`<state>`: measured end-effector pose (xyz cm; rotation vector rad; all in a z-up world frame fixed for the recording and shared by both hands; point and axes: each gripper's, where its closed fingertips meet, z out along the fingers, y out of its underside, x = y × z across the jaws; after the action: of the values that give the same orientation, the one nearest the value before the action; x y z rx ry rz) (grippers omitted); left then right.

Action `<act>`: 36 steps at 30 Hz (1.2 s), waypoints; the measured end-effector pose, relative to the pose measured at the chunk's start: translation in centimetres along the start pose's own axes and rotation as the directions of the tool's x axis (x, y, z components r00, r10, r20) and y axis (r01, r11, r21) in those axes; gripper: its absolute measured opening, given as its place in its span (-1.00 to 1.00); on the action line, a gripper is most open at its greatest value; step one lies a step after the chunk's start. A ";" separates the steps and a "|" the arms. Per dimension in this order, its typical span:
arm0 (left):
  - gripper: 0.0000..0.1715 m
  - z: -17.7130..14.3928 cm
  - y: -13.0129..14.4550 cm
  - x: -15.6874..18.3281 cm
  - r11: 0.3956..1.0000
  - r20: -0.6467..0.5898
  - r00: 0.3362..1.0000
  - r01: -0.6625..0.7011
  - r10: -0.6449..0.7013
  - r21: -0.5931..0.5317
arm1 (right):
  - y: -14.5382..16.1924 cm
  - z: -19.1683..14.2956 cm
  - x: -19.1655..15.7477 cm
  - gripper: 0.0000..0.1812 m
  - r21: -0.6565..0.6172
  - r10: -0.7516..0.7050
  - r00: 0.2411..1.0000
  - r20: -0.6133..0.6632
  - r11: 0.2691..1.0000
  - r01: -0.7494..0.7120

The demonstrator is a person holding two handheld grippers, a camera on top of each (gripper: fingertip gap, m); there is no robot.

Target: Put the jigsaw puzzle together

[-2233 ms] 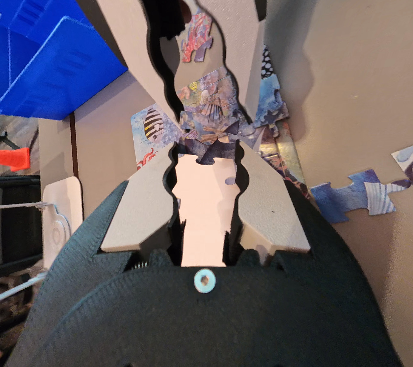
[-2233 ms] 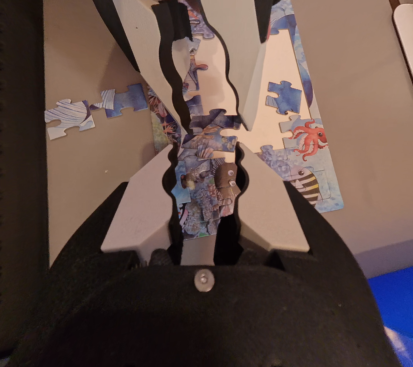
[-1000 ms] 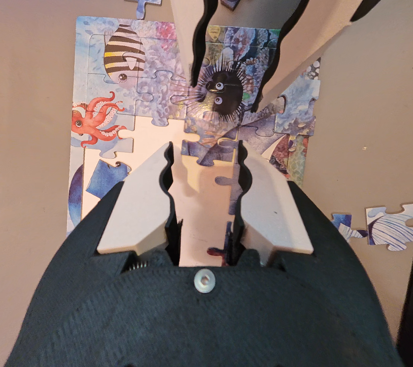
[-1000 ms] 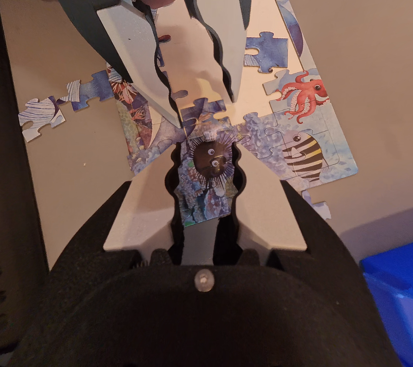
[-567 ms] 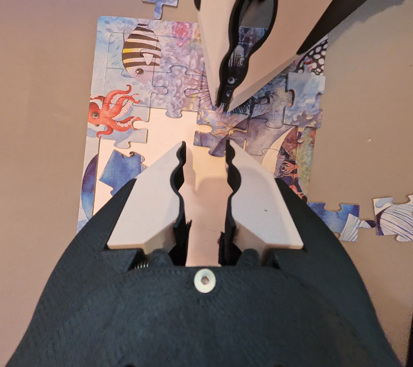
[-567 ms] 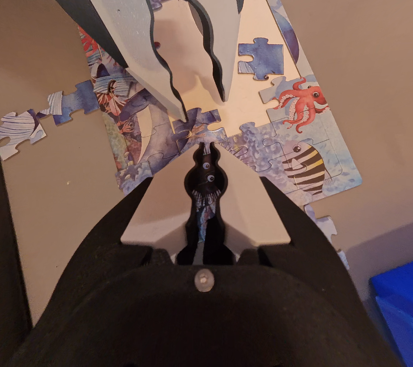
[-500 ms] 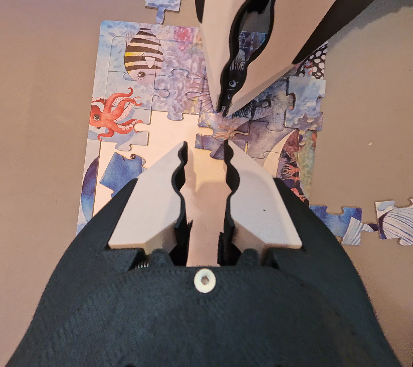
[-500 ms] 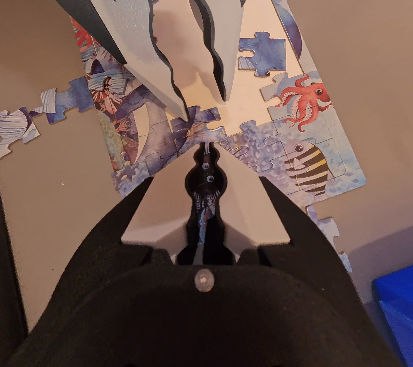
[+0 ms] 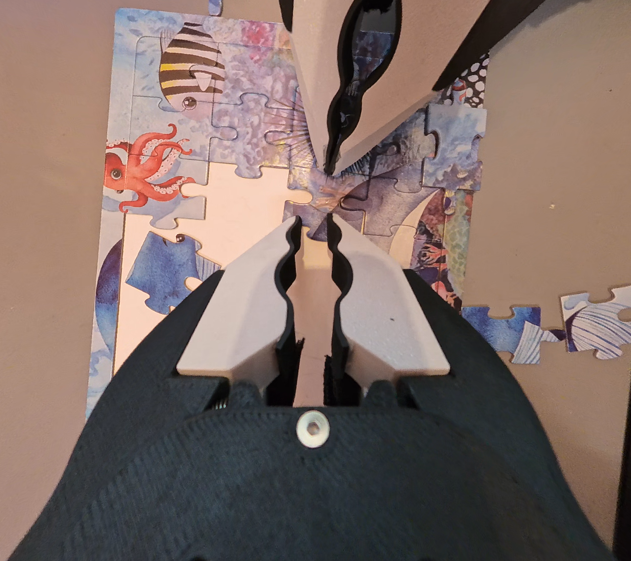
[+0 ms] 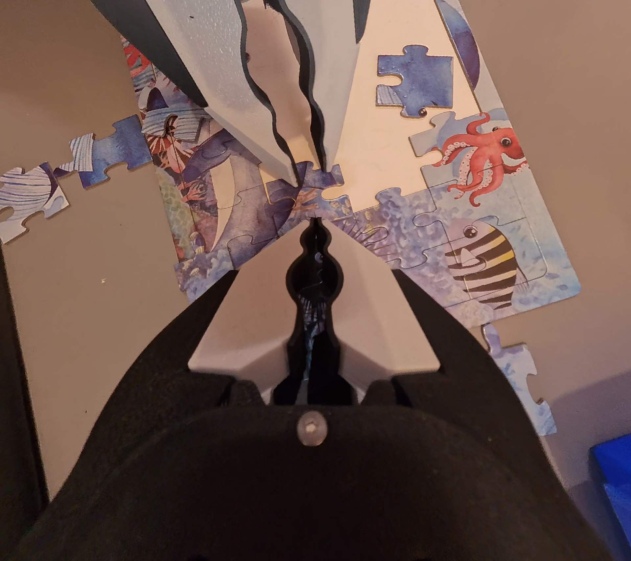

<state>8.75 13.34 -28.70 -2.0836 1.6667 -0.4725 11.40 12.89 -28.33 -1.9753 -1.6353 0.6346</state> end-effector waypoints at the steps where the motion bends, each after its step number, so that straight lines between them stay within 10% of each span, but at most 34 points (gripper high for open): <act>1: -0.85 0.0 0.0 0.1 1.000 -0.002 1.000 -0.003 0.002 -0.001 | 0.0 0.0 0.0 -1.00 -0.001 0.002 1.000 0.001 1.000 -0.002; 36: -0.93 0.3 -0.4 -0.5 1.000 0.025 1.000 -0.014 0.014 0.006 | 0.2 0.1 0.6 -1.00 -0.035 -0.016 0.997 -0.069 0.999 0.014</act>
<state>9.16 13.92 -28.78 -2.0641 1.6626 -0.4453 11.57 13.50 -28.58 -1.9851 -1.6277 0.5299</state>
